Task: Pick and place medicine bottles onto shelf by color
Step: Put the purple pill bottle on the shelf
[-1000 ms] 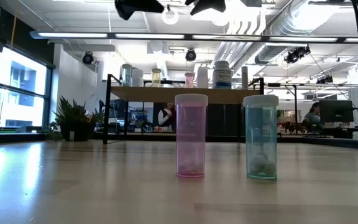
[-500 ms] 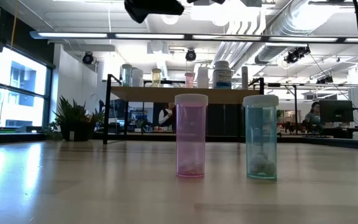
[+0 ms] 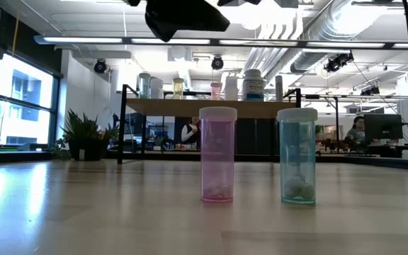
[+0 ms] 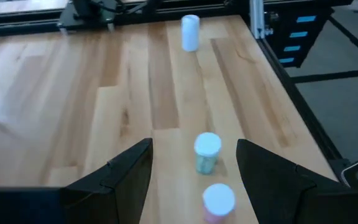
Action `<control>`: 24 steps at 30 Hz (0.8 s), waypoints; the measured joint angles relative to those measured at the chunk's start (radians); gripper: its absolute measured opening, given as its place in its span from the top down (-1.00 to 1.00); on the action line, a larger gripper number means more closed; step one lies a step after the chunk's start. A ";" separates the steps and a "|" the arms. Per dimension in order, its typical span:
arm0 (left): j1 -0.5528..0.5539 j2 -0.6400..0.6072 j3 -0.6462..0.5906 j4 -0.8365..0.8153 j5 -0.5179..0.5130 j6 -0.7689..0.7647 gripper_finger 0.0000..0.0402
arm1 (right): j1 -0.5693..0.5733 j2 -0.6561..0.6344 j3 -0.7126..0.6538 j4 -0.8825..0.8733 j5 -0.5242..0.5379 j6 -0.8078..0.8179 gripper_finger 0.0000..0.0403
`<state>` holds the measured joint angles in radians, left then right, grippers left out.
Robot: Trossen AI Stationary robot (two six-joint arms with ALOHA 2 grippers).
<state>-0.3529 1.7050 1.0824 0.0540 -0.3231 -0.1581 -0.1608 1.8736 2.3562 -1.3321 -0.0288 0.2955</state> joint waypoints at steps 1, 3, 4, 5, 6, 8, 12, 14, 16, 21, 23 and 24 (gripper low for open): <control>-0.005 0.012 0.000 0.014 -0.002 -0.007 -0.11 | 0.000 0.000 0.000 -0.004 0.000 0.000 0.17; -0.012 0.033 0.000 0.024 -0.002 -0.023 -0.11 | 0.002 0.000 0.000 -0.016 0.000 0.003 0.17; -0.016 0.044 0.000 0.031 -0.002 -0.028 -0.11 | 0.003 0.000 0.000 -0.020 0.001 0.003 0.17; -0.019 0.055 0.000 0.033 -0.003 -0.033 -0.11 | 0.004 0.000 0.000 -0.022 0.001 0.003 0.17; -0.022 0.064 0.000 0.034 -0.004 -0.033 -0.11 | 0.005 0.000 0.000 -0.023 0.001 0.003 0.17; -0.028 0.084 0.000 0.053 -0.006 -0.034 -0.11 | 0.008 0.000 0.000 -0.025 0.001 0.003 0.17; -0.040 0.117 0.000 0.083 -0.005 -0.041 -0.11 | 0.014 0.000 0.000 -0.025 0.001 0.005 0.17; -0.044 0.132 -0.001 0.080 -0.003 -0.041 -0.11 | 0.017 0.000 0.000 -0.026 0.001 0.015 0.17; -0.044 0.151 0.000 0.093 -0.002 -0.053 -0.11 | 0.019 0.001 0.000 -0.026 0.001 0.015 0.17; -0.050 0.185 0.000 0.108 -0.002 -0.067 -0.11 | 0.020 0.001 0.000 -0.026 0.001 0.019 0.17; -0.051 0.199 -0.001 0.120 -0.002 -0.067 -0.11 | 0.020 0.001 0.000 -0.026 0.001 0.019 0.17; -0.051 0.208 0.000 0.131 -0.002 -0.067 -0.11 | 0.020 0.001 0.000 -0.026 0.001 0.019 0.17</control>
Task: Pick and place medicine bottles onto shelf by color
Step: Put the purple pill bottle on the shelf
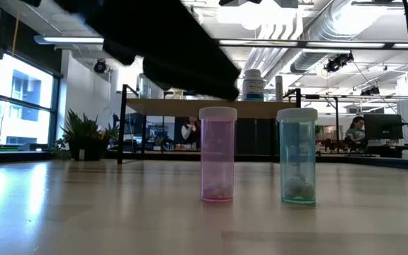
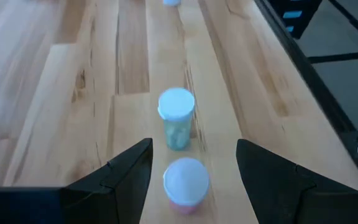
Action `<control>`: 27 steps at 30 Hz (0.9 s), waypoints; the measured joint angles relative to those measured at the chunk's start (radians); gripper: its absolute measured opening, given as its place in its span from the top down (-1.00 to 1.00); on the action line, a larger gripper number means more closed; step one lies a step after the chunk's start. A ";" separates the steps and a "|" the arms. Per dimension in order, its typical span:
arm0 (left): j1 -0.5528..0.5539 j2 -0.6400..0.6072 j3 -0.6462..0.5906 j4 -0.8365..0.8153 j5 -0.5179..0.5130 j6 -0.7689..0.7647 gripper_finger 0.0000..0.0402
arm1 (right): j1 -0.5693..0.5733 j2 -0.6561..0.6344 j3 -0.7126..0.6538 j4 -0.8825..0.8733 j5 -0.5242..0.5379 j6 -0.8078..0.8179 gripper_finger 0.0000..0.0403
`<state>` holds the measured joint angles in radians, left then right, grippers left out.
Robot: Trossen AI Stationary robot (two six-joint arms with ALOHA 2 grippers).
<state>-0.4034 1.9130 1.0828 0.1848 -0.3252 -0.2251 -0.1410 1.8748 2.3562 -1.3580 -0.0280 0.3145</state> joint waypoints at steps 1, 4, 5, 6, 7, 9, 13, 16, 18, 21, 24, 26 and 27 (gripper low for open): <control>0.000 0.007 0.000 -0.001 0.000 0.000 -0.11 | 0.000 0.000 0.000 0.000 0.000 0.000 0.17; 0.000 0.029 0.000 0.008 0.003 -0.010 -0.11 | 0.000 0.000 0.000 0.000 0.000 0.000 0.17; 0.000 0.033 -0.001 0.002 0.002 -0.015 -0.11 | 0.000 0.000 0.000 0.000 0.000 0.001 0.17; 0.000 0.041 -0.001 0.003 0.002 -0.016 -0.11 | 0.000 0.000 0.000 0.000 0.000 0.000 0.17; 0.000 0.049 0.000 0.011 0.001 -0.019 -0.11 | 0.000 0.000 0.000 0.000 0.000 0.000 0.17; 0.000 0.060 -0.001 0.011 0.001 -0.020 -0.11 | 0.000 0.000 0.000 0.000 0.000 0.000 0.17; 0.000 0.074 -0.001 0.021 0.007 -0.040 -0.09 | 0.000 0.000 0.000 -0.001 0.000 0.000 0.17; 0.000 0.075 -0.001 0.025 0.007 -0.045 -0.01 | 0.000 0.000 0.000 -0.001 0.000 0.000 0.17; 0.000 0.075 -0.001 0.023 0.007 -0.040 0.06 | 0.000 0.000 0.000 -0.002 0.000 0.000 0.17; 0.000 0.071 -0.001 0.024 0.007 -0.035 0.18 | 0.000 0.000 0.000 -0.003 0.000 0.000 0.17; 0.002 0.070 -0.001 0.021 0.007 -0.035 0.30 | 0.000 0.000 0.000 -0.003 0.000 -0.001 0.17; 0.002 0.070 -0.001 0.022 0.007 -0.035 0.36 | 0.000 0.000 0.000 -0.004 0.000 -0.001 0.17; 0.002 0.070 -0.001 0.022 0.007 -0.034 0.39 | 0.000 0.000 0.000 -0.004 0.000 -0.001 0.17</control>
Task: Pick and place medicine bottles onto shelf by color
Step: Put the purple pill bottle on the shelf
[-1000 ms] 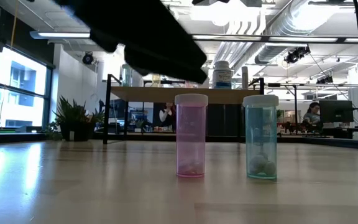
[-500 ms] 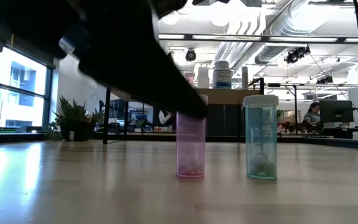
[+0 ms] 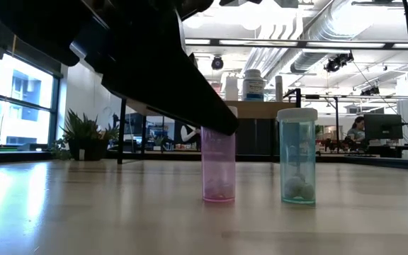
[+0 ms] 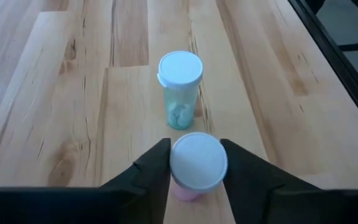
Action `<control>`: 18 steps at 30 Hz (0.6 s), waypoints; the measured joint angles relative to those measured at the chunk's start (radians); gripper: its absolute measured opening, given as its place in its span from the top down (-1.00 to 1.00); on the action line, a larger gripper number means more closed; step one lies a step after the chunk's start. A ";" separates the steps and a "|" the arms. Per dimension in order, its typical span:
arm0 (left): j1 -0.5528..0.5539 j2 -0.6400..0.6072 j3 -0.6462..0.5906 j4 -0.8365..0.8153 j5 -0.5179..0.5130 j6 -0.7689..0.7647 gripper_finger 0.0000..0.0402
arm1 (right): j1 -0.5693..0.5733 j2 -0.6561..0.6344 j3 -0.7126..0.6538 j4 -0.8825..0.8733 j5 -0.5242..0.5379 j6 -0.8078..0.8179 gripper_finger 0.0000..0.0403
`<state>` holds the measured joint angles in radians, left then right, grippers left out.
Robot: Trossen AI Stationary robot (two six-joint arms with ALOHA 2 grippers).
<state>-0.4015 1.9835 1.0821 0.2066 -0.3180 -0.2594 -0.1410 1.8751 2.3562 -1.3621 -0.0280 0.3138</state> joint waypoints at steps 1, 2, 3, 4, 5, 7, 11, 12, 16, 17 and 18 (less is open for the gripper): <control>0.000 0.000 0.000 0.000 0.000 0.000 0.42 | 0.000 0.000 0.000 0.000 0.000 0.000 0.17; 0.000 0.000 0.000 0.000 0.000 0.000 0.44 | 0.000 0.000 0.000 0.000 0.000 0.000 0.17; 0.000 0.000 0.000 0.000 0.000 0.000 0.45 | 0.000 0.000 0.000 0.000 0.000 0.000 0.17; 0.000 0.000 0.000 0.000 0.000 0.000 0.46 | 0.000 0.000 0.000 0.000 0.000 0.000 0.17; 0.000 0.000 0.000 0.000 0.000 0.000 0.46 | 0.000 0.000 0.000 0.000 0.000 0.000 0.17; 0.000 0.000 0.000 0.000 0.000 0.000 0.45 | 0.000 0.000 0.000 0.000 0.000 0.000 0.17; 0.000 -0.004 0.000 -0.007 0.001 0.007 0.42 | 0.000 0.000 0.000 0.000 0.000 0.000 0.17; 0.000 -0.010 0.000 -0.017 0.001 0.015 0.41 | 0.000 0.000 0.000 0.000 0.000 0.000 0.17; 0.007 -0.039 0.000 -0.056 0.005 0.038 0.42 | 0.000 0.000 0.000 -0.004 0.000 -0.001 0.17; 0.010 -0.050 0.000 -0.067 0.005 0.044 0.43 | 0.000 0.000 0.000 -0.004 0.000 -0.003 0.17; 0.015 -0.060 0.000 -0.068 0.005 0.053 0.43 | 0.000 0.000 0.000 -0.004 0.000 -0.006 0.17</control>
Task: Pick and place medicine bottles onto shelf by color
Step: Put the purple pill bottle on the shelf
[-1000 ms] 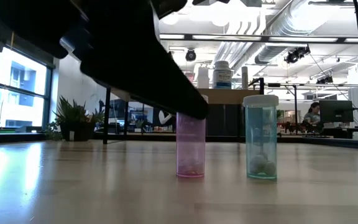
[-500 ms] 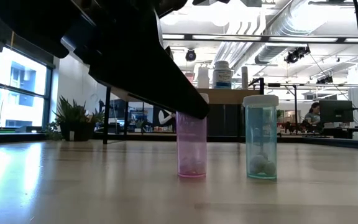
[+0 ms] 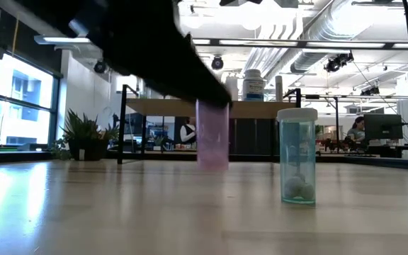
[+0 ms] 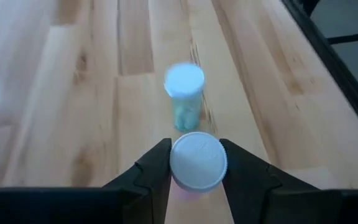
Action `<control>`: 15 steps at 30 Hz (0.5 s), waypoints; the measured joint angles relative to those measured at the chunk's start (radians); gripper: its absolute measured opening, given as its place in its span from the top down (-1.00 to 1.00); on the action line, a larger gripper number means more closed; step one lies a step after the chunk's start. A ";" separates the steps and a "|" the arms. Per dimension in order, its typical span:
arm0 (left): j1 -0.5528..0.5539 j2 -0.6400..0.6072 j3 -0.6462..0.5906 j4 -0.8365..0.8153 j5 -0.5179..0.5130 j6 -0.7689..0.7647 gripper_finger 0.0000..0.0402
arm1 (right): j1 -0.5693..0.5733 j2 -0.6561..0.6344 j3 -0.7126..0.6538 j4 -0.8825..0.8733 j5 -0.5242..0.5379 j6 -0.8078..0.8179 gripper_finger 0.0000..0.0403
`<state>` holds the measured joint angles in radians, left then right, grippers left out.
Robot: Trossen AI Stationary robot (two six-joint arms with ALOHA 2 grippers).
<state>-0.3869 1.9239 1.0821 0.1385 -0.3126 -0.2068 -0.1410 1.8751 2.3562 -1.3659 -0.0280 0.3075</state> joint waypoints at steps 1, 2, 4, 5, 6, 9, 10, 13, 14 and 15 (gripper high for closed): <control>0.005 -0.013 0.000 -0.008 -0.001 0.005 0.43 | 0.000 0.000 0.000 0.000 0.000 -0.002 0.17; 0.011 -0.027 0.000 -0.023 -0.002 0.010 0.43 | 0.000 0.000 0.000 0.000 0.000 -0.002 0.17; 0.028 -0.051 0.000 -0.034 -0.002 0.017 0.43 | 0.000 0.000 0.000 0.000 0.020 -0.002 0.17; 0.037 -0.066 0.000 -0.051 -0.005 0.019 0.43 | 0.000 0.000 0.000 0.000 0.042 -0.002 0.17; 0.048 -0.081 0.000 -0.066 -0.006 0.019 0.43 | 0.000 0.000 0.000 0.000 0.064 -0.005 0.17; 0.083 -0.122 0.000 -0.090 -0.008 0.034 0.43 | -0.006 0.000 0.000 0.001 0.124 -0.034 0.17; 0.095 -0.136 0.000 -0.103 -0.010 0.043 0.43 | -0.010 0.000 0.000 0.001 0.145 -0.042 0.17; 0.136 -0.179 0.000 -0.132 -0.014 0.078 0.43 | -0.027 0.000 0.000 0.001 0.212 -0.049 0.17; 0.151 -0.193 0.000 -0.141 -0.014 0.087 0.43 | -0.033 0.000 0.000 0.001 0.237 -0.050 0.17; 0.166 -0.205 0.001 -0.146 -0.014 0.092 0.43 | -0.040 0.000 0.000 0.001 0.263 -0.051 0.17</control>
<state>-0.2204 1.7190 1.0828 -0.0077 -0.3262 -0.1144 -0.1808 1.8751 2.3558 -1.3647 0.2347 0.2565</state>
